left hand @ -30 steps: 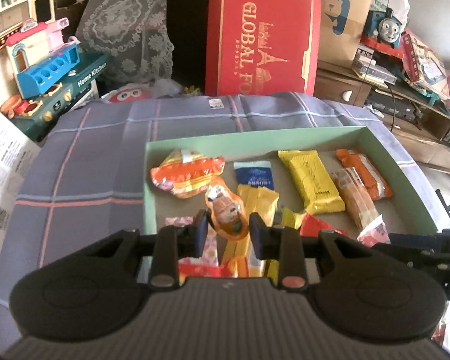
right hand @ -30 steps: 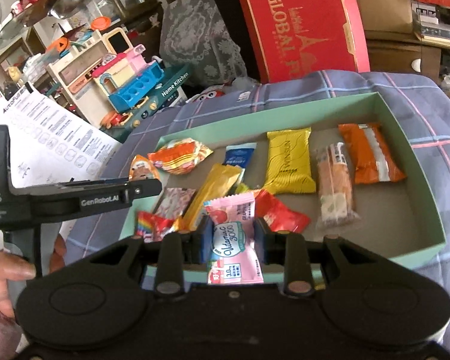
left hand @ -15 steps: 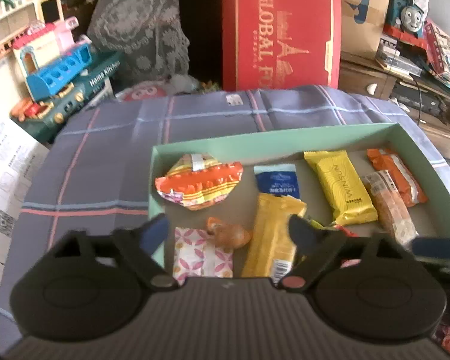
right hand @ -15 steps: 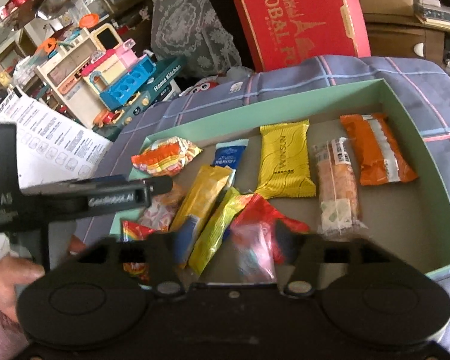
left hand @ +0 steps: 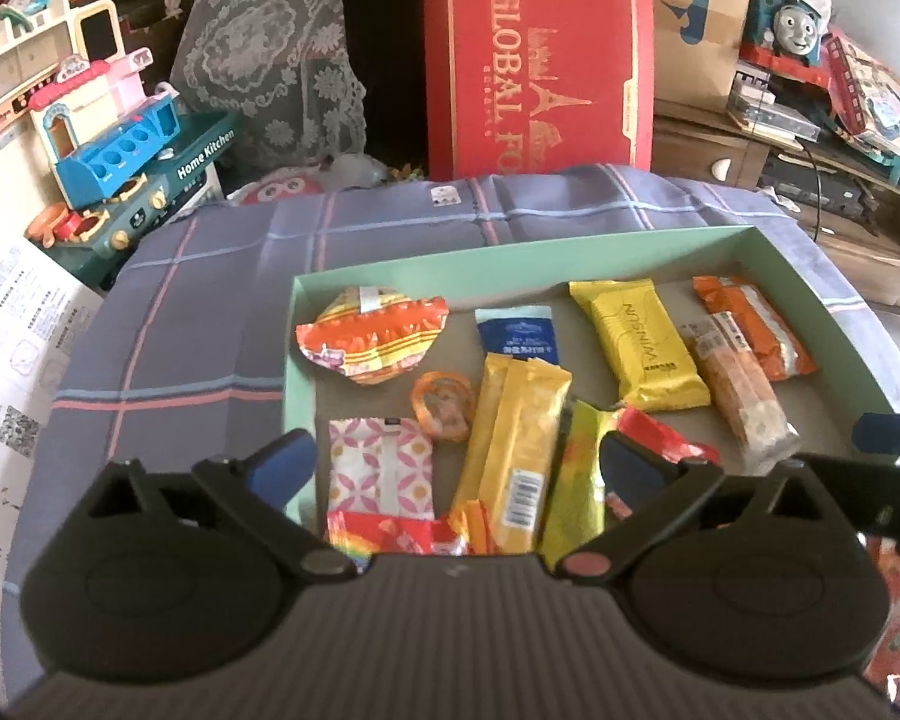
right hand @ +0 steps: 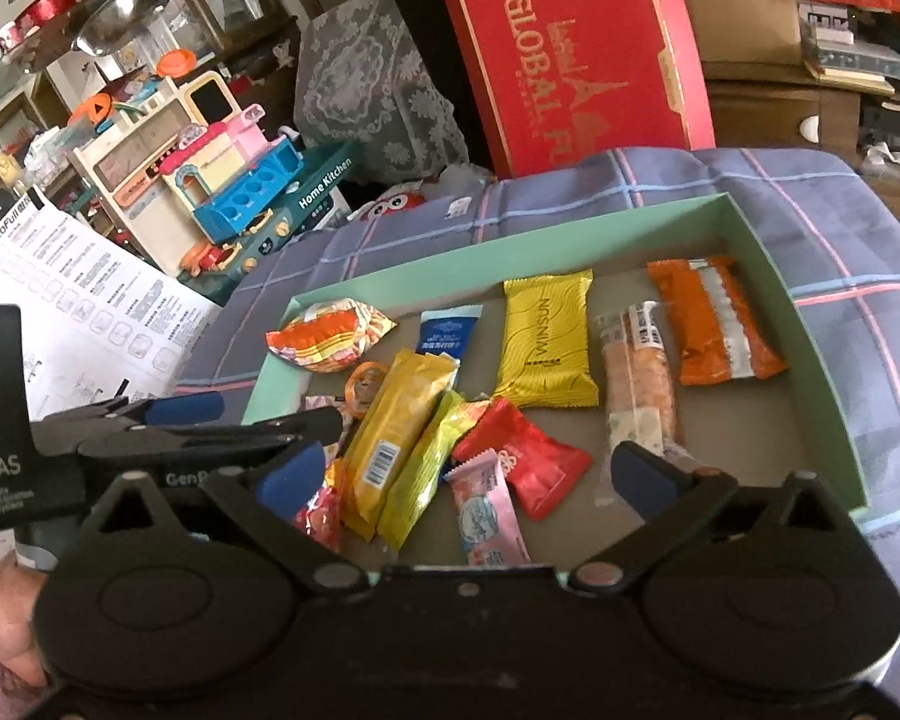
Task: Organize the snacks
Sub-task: 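Release the jelly cup in the tray with the left tool while the right releases the pink packet, then grasp the orange chip bag with the left tool while the right grasps the purple grape bag, then lower the orange chip bag into the tray with the left tool while the right lowers the grape bag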
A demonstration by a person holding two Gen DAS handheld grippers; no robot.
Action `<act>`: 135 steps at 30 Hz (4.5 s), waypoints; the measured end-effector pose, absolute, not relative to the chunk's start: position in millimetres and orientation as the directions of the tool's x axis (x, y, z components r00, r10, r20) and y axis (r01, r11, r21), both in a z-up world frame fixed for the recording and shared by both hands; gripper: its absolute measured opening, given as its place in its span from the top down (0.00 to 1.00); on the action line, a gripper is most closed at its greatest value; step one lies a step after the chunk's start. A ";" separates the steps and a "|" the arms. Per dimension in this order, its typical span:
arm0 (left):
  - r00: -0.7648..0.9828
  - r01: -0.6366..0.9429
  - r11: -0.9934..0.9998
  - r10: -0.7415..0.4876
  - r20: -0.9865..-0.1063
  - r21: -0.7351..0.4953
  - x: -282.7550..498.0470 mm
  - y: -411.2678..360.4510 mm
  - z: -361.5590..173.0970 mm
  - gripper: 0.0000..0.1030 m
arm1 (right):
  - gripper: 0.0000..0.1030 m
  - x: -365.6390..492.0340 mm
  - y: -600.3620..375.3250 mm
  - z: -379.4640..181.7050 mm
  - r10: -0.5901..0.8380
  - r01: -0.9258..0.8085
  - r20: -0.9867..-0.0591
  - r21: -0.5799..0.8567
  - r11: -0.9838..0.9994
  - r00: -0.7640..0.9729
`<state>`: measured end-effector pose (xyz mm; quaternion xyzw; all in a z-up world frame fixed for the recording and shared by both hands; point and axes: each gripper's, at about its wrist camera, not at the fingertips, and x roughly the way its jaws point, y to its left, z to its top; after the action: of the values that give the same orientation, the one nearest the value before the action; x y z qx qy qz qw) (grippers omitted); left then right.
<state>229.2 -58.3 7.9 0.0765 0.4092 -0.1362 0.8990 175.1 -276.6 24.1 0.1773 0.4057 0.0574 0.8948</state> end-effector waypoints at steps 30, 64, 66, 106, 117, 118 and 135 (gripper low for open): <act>0.495 0.546 0.838 -0.317 -0.809 0.006 93.5 -184.4 -14.5 0.00 | 0.00 38.4 -403.6 3.9 0.087 0.299 -0.729 0.382 0.874 0.679; 0.423 0.560 0.828 -0.317 -0.849 -0.030 107.2 -183.1 -51.0 0.64 | 0.22 52.9 -406.2 -44.8 0.178 0.277 -0.762 0.428 0.860 0.622; 0.426 0.557 0.830 -0.310 -0.850 -0.024 107.3 -180.0 -54.4 0.61 | 0.22 53.8 -402.6 -48.8 0.172 0.279 -0.774 0.413 0.867 0.609; 0.490 0.519 0.851 -0.374 -0.787 -0.082 80.0 -127.7 -14.2 0.73 | 0.47 35.6 -379.4 -13.0 0.148 0.200 -0.722 0.373 0.906 0.676; 0.583 0.464 0.882 -0.375 -0.720 -0.083 155.2 -153.2 32.8 0.73 | 0.47 93.9 -390.4 23.7 0.184 0.151 -0.667 0.412 0.898 0.722; 0.582 0.458 0.884 -0.374 -0.722 -0.089 163.3 -157.3 32.3 0.73 | 0.47 103.5 -391.5 25.2 0.188 0.151 -0.666 0.416 0.897 0.722; 0.543 0.450 0.890 -0.335 -0.770 -0.070 208.6 -190.6 -13.3 0.02 | 0.06 168.6 -397.0 6.2 0.183 0.164 -0.695 0.401 0.901 0.695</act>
<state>208.6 -190.6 -13.3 0.0681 0.4222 -0.2241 0.8757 168.6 -397.0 6.2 0.2221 0.3903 0.0053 0.8935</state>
